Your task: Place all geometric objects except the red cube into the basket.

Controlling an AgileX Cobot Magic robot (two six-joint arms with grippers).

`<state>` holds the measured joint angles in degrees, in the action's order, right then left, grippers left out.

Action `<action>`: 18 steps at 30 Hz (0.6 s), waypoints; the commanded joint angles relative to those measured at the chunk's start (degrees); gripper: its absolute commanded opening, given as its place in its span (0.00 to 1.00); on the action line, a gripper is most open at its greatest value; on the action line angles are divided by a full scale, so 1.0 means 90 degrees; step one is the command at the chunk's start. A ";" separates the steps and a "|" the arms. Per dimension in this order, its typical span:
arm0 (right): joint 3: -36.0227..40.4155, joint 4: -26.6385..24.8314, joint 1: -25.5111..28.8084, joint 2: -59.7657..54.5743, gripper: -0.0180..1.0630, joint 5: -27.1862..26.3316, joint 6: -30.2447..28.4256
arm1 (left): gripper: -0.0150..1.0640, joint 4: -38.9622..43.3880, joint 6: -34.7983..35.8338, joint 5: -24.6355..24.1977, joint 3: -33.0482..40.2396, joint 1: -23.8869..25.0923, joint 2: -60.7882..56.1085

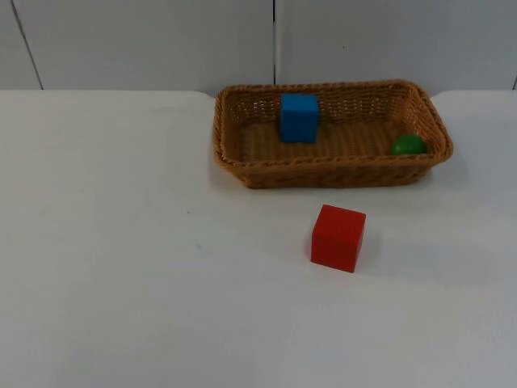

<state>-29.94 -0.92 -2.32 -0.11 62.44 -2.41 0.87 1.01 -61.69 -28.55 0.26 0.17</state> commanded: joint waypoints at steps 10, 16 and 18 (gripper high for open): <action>0.0040 -0.0033 -0.0032 0.0012 0.98 -0.0076 0.0030 | 0.99 0.0029 0.0061 0.0012 0.0027 -0.0043 -0.0019; 0.0040 -0.0033 -0.0032 0.0012 0.98 -0.0076 0.0030 | 0.99 0.0029 0.0061 0.0012 0.0027 -0.0043 -0.0019; 0.0040 -0.0033 -0.0032 0.0012 0.98 -0.0076 0.0030 | 0.99 0.0029 0.0061 0.0012 0.0027 -0.0043 -0.0019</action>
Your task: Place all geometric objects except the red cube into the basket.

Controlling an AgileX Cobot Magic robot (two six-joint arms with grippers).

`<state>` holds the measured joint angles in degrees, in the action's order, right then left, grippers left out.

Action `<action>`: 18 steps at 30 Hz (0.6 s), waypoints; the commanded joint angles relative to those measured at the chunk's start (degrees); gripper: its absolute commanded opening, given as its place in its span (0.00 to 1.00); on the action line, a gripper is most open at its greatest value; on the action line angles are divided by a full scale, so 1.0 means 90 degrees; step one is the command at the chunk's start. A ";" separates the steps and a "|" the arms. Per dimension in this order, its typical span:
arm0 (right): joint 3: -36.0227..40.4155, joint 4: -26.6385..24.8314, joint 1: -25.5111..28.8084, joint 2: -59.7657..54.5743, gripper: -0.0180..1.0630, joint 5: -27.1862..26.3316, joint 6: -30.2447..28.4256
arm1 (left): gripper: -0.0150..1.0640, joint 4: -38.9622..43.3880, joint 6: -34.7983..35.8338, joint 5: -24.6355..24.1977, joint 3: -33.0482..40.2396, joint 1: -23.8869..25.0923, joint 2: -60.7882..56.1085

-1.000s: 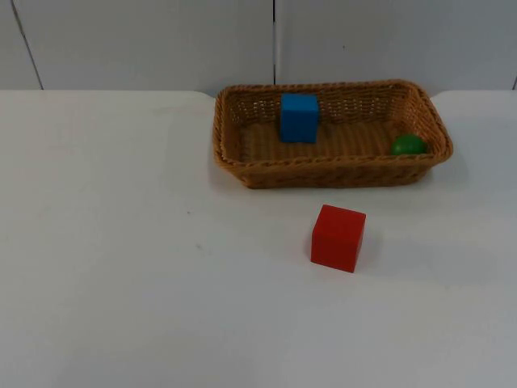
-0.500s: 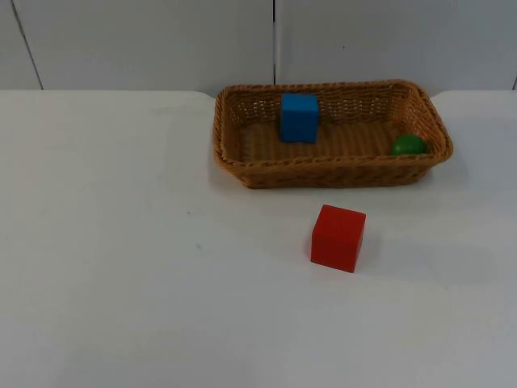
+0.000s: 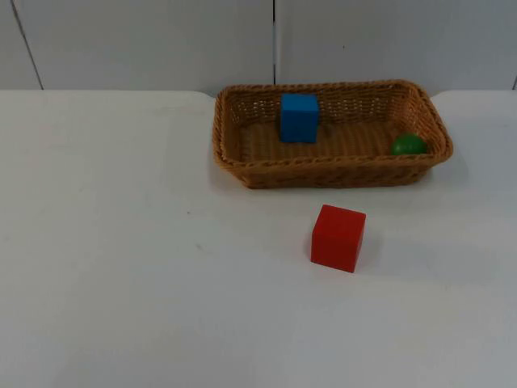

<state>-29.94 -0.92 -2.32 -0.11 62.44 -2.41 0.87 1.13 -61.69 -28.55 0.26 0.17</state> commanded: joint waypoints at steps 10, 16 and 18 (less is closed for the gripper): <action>0.0040 -0.0033 -0.0032 0.0012 0.98 -0.0076 0.0030 | 0.99 0.0508 0.0021 0.0012 0.0027 -0.0043 -0.0019; 0.0040 -0.0033 -0.0032 0.0012 0.98 -0.0076 0.0030 | 0.99 0.0402 -0.0090 0.0012 0.0027 -0.0043 -0.0019; 0.0040 -0.0033 -0.0032 0.0012 0.98 -0.0076 0.0030 | 0.99 0.0178 -0.0349 0.0012 0.0027 -0.0053 -0.0019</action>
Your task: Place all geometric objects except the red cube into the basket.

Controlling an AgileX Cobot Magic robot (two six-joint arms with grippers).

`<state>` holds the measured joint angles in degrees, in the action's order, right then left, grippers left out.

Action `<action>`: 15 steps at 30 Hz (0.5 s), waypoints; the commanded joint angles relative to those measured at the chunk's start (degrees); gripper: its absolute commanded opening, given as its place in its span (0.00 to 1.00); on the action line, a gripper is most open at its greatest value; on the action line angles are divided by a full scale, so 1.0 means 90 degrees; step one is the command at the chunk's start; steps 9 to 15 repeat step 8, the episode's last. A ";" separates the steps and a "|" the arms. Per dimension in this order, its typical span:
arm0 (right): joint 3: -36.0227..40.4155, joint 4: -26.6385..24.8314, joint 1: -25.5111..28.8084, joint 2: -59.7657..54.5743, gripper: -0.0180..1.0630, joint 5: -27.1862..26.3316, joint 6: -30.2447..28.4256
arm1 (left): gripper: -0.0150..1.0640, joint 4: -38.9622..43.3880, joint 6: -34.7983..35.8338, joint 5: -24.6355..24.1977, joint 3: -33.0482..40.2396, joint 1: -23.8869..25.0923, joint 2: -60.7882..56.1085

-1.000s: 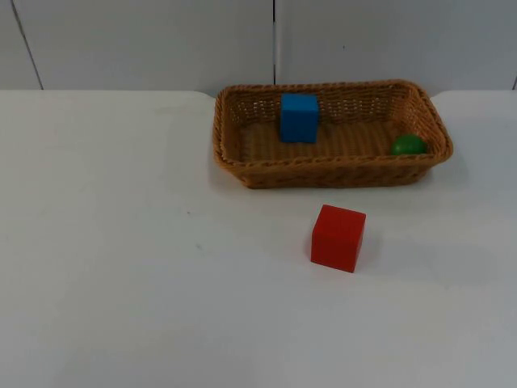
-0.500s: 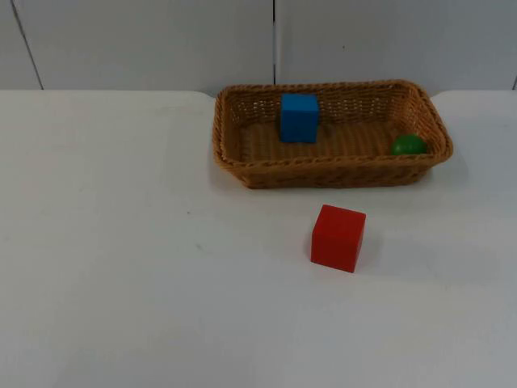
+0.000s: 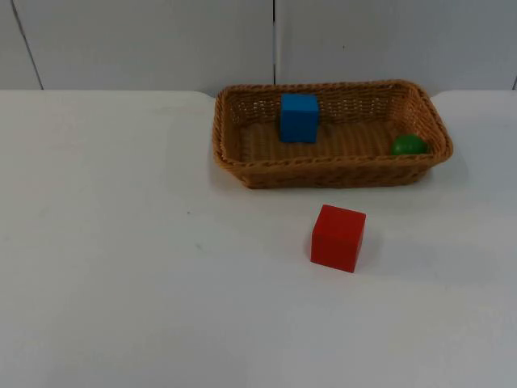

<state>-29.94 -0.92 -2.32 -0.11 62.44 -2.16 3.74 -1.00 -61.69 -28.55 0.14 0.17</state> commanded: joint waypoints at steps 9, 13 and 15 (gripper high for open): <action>0.0040 -0.0033 -0.0032 0.0012 0.98 -0.0076 0.0003 | 0.99 -0.0231 0.0252 0.0012 0.0027 -0.0096 -0.0019; 0.0040 -0.0033 -0.0032 0.0012 0.98 -0.0076 0.0003 | 0.99 -0.0231 0.0252 0.0012 0.0027 -0.0096 -0.0019; 0.0040 -0.0033 -0.0032 0.0012 0.98 -0.0076 0.0003 | 0.99 -0.0231 0.0252 0.0012 0.0027 -0.0096 -0.0019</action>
